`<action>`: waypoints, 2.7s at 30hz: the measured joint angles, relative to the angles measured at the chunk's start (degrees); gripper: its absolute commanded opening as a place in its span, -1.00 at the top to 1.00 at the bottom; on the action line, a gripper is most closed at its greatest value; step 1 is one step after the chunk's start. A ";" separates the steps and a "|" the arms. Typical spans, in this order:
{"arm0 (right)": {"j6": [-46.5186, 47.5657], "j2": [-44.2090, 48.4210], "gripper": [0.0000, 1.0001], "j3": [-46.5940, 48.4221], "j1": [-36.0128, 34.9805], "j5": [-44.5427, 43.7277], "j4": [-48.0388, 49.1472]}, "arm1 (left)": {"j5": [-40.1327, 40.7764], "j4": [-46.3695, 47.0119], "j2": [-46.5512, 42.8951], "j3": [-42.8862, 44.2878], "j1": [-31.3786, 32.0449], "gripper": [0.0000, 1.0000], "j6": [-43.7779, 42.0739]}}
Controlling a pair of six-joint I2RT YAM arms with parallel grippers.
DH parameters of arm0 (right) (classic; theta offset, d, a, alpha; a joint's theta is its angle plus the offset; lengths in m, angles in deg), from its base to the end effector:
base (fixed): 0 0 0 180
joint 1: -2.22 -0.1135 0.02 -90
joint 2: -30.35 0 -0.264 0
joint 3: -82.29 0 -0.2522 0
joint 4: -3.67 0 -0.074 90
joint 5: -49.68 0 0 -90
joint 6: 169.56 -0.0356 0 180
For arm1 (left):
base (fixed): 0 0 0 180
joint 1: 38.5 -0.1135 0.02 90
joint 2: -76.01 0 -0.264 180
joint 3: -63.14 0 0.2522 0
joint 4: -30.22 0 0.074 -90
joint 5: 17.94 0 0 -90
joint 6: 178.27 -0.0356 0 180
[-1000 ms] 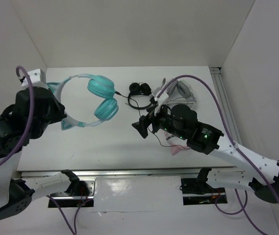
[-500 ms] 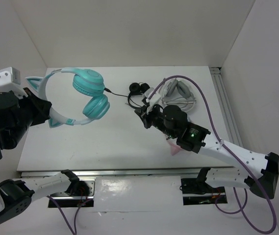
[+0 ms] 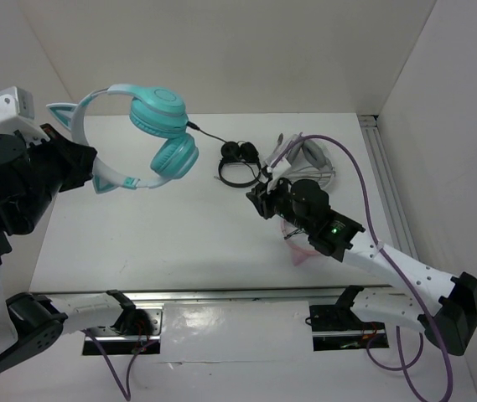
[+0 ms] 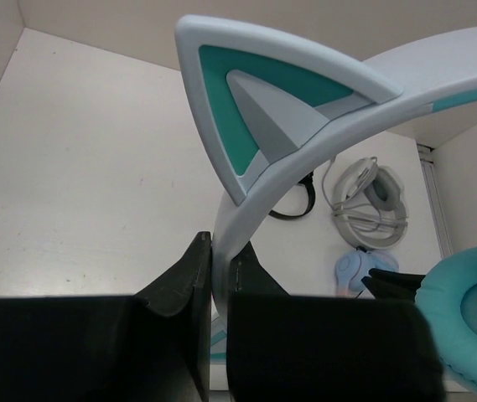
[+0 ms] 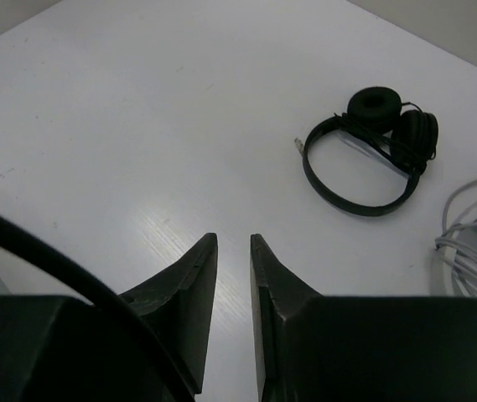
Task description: Wrap the headphones
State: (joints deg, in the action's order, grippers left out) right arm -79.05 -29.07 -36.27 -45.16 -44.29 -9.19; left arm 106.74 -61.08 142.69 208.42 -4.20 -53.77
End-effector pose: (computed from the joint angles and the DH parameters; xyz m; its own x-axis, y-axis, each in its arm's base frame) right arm 0.1679 0.1788 0.3291 -0.1212 -0.1448 -0.9820 -0.6892 0.7243 -0.0218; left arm 0.0660 -0.0205 0.5805 -0.1524 -0.4599 -0.8748 -0.0989 0.8878 -0.4495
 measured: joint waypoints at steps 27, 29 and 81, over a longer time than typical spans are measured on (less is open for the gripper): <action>-8.72 7.54 1.00 -1.99 3.56 -4.35 -10.40 | 16.39 9.55 -0.44 -15.67 0.00 1.00 -1.46; -8.74 7.67 1.00 1.42 3.23 -4.85 -14.43 | 18.84 11.56 -0.42 -21.51 -0.07 1.00 -2.19; 6.05 -1.22 1.00 19.89 -7.43 -18.86 -27.63 | -21.64 22.58 1.25 -40.17 26.32 1.00 -20.70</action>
State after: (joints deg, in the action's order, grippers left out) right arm -72.99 -30.29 -16.38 -52.59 -63.15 -36.81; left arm 85.10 -38.50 143.93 168.25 22.12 -74.47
